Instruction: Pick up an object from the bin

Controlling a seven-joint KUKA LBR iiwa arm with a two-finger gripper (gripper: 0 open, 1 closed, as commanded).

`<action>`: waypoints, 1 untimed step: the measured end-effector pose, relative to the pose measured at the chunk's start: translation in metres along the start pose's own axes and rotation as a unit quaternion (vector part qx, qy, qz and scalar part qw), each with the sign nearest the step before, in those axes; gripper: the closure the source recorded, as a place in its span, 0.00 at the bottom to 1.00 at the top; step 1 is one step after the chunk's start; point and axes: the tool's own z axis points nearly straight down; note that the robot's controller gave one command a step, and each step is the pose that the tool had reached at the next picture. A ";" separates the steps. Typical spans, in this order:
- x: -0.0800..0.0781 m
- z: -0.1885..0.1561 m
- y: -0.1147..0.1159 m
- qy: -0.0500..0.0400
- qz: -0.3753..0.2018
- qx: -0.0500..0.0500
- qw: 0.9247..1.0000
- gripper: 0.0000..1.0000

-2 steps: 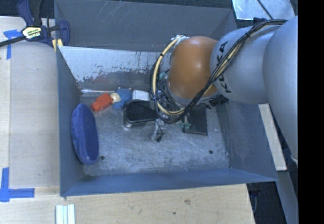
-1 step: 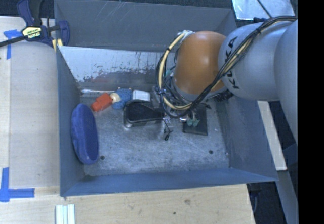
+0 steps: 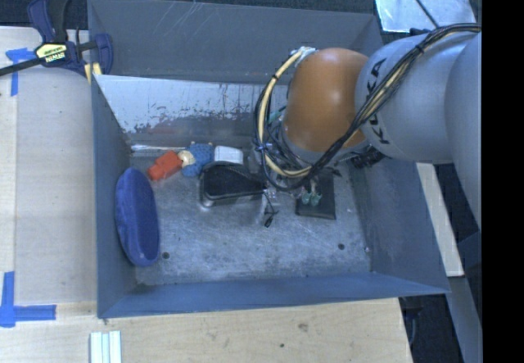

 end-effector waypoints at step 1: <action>-0.006 0.032 -0.005 -0.013 0.057 -0.002 0.998 0.00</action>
Offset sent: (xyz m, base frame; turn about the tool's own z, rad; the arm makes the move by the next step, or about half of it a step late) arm -0.0032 -0.0050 -0.0413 0.1126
